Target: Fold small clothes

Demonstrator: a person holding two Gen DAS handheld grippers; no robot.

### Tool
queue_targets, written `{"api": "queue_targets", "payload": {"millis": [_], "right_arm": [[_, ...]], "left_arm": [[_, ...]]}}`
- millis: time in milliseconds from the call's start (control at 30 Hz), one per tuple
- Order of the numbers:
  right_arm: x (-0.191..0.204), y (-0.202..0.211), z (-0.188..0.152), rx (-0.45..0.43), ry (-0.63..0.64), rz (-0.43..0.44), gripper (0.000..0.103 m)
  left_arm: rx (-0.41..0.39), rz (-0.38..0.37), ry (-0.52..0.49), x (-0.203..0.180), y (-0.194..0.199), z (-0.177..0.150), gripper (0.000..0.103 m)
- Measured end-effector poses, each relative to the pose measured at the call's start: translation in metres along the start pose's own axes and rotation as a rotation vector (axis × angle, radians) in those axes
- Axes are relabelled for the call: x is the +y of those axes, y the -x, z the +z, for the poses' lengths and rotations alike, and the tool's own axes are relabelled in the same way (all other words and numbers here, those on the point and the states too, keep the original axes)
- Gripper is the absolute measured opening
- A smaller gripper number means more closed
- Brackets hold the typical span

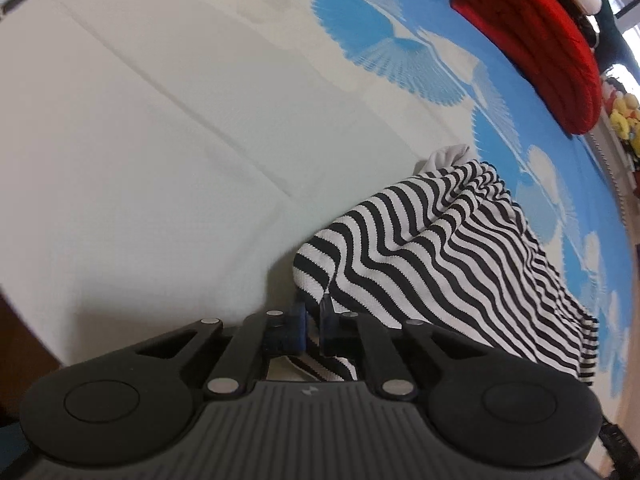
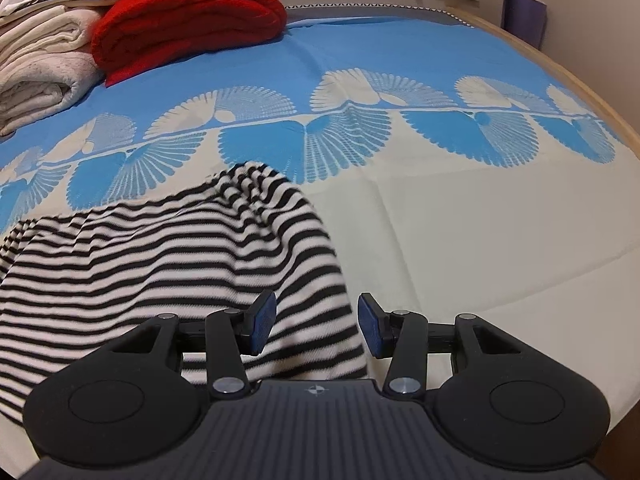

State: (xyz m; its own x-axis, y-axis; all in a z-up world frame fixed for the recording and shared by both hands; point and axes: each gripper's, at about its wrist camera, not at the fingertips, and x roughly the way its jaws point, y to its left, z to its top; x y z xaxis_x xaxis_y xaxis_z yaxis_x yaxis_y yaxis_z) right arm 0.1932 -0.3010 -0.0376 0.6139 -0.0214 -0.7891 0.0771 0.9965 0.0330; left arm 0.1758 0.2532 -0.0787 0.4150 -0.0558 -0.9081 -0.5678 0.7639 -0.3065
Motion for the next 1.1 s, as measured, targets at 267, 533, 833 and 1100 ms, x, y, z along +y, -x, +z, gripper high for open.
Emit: {"api": "queue_targets", "payload": {"millis": [267, 533, 833, 1100], "right_arm": [[0.02, -0.004, 0.003, -0.01, 0.032, 0.022, 0.047], [-0.01, 0.011, 0.005, -0.056, -0.034, 0.024, 0.047], [-0.055, 0.022, 0.002, -0.084, -0.131, -0.027, 0.047], [-0.062, 0.015, 0.005, -0.068, -0.166, -0.028, 0.047]], "left_arm": [[-0.09, 0.01, -0.127, -0.021, 0.017, -0.005, 0.005], [-0.251, -0.372, -0.529, -0.158, 0.044, -0.082, 0.003], [0.047, -0.641, -0.96, -0.274, -0.005, -0.209, 0.007], [-0.015, -0.666, -0.736, -0.242, 0.008, -0.156, 0.043]]}}
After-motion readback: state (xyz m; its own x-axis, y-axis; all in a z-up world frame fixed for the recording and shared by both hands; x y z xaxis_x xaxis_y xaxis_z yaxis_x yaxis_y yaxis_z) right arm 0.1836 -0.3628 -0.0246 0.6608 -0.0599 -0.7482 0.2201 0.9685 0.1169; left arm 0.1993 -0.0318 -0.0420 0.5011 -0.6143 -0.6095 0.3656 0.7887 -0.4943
